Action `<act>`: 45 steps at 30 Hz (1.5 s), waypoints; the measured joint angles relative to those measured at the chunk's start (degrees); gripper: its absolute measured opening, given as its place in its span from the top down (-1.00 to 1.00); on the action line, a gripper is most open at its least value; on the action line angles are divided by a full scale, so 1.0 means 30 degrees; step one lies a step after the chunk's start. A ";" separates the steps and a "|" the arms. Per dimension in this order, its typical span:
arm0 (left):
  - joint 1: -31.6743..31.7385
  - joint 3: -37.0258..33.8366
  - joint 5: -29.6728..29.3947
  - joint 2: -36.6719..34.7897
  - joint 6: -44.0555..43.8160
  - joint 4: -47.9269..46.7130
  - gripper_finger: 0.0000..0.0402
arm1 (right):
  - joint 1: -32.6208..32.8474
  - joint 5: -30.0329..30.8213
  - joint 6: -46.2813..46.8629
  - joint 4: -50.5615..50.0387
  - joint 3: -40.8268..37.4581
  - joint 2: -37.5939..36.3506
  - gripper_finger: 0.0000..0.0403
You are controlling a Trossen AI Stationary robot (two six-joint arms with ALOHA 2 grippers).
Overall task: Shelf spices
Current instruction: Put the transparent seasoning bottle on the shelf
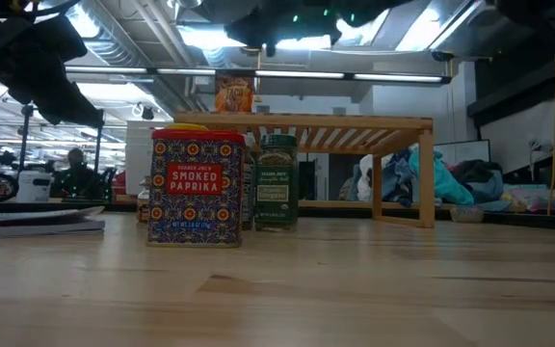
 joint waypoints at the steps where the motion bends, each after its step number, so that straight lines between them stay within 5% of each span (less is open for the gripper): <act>1: 0.0007 0.0000 0.0000 -0.0007 0.0006 0.0006 0.35 | 0.0050 -0.0418 -0.0012 -0.1403 0.0635 -0.0092 0.20; 8: 0.0000 0.0000 0.0000 -0.0007 0.0038 0.0005 0.35 | 0.1314 -0.2364 -0.0509 -0.9363 0.3257 -0.1586 0.20; 16: 0.0003 0.0000 0.0000 -0.0007 0.0007 0.0000 0.35 | 0.4273 -0.1688 -0.1300 -1.4370 0.3349 -0.3714 0.20; 30: 0.0000 0.0000 0.0000 -0.0003 0.0007 0.0000 0.35 | 1.0390 0.5794 0.0938 -2.0144 0.3357 -0.5765 0.20; 40: 0.0001 0.0000 -0.0033 0.0005 0.0320 0.0354 0.35 | 1.4474 1.3915 0.4387 -2.1841 0.3350 -0.7151 0.20; 45: 0.0029 -0.0015 -0.0382 0.0045 -0.1210 0.2937 0.35 | 1.6551 1.7236 0.6815 -2.2989 0.3355 -0.7681 0.20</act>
